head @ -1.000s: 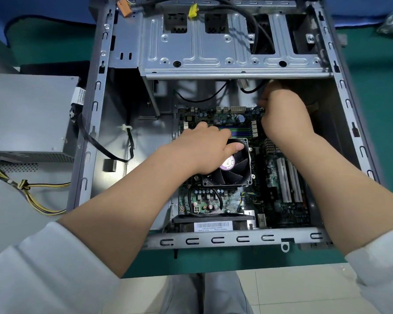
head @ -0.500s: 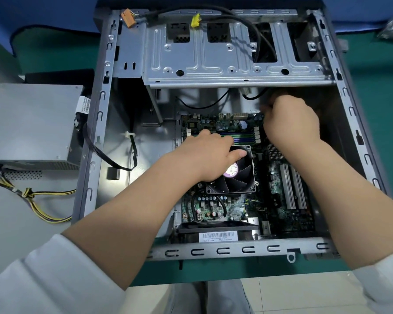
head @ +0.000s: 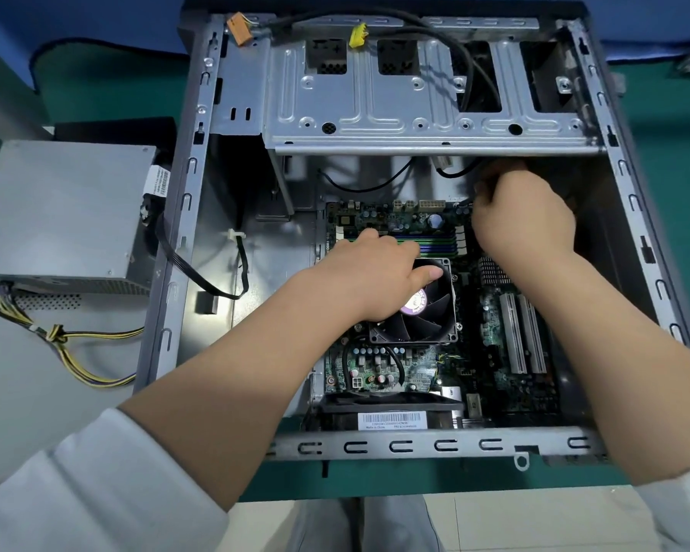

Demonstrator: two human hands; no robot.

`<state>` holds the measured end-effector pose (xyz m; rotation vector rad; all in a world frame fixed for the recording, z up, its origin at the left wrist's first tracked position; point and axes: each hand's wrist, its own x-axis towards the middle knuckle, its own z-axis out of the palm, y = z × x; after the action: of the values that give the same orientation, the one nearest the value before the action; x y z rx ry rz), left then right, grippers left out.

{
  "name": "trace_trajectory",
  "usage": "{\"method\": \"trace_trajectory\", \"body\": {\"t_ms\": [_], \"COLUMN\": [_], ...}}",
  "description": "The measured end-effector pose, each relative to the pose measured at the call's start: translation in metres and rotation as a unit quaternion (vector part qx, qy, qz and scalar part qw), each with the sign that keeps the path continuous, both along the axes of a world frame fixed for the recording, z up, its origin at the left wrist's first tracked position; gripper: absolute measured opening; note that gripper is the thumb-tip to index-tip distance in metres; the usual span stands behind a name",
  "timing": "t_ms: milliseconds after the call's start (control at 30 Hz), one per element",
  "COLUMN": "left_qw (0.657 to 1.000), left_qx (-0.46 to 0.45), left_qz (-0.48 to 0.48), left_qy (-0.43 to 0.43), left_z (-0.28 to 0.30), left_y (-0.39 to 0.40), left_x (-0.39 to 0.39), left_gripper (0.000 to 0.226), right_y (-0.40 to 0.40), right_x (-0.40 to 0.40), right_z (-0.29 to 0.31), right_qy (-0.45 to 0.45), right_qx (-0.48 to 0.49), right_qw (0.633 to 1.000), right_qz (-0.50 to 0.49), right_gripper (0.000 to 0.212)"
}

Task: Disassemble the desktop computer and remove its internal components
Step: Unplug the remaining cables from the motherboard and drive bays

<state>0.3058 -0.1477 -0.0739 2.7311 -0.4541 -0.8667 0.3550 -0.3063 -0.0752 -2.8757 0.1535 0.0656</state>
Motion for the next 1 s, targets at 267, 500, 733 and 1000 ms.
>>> {"method": "trace_trajectory", "body": {"t_ms": [267, 500, 733, 1000], "left_qw": [1.0, 1.0, 1.0, 1.0], "left_qx": [-0.002, -0.003, 0.002, 0.002], "left_qz": [0.002, 0.002, 0.0, -0.004], "left_qy": [0.002, 0.003, 0.004, 0.007], "left_z": [0.0007, 0.0015, 0.0021, 0.0019], "left_y": [0.0002, 0.0001, -0.0004, -0.0007], "left_x": [-0.0004, -0.0001, 0.0003, 0.0004], "left_gripper": [0.055, 0.055, 0.055, 0.055], "right_y": [-0.0012, -0.0004, -0.0021, -0.0039], "right_x": [-0.0009, -0.001, 0.0016, 0.0002], "right_z": [0.0018, 0.0028, 0.0025, 0.0016], "right_qy": [-0.012, 0.005, 0.007, 0.0], "right_qx": [-0.02, 0.017, 0.003, -0.003], "right_qw": [1.0, 1.0, 1.0, 1.0], "right_qz": [0.015, -0.012, 0.005, 0.015], "right_gripper": [0.035, 0.028, 0.029, 0.035]}}
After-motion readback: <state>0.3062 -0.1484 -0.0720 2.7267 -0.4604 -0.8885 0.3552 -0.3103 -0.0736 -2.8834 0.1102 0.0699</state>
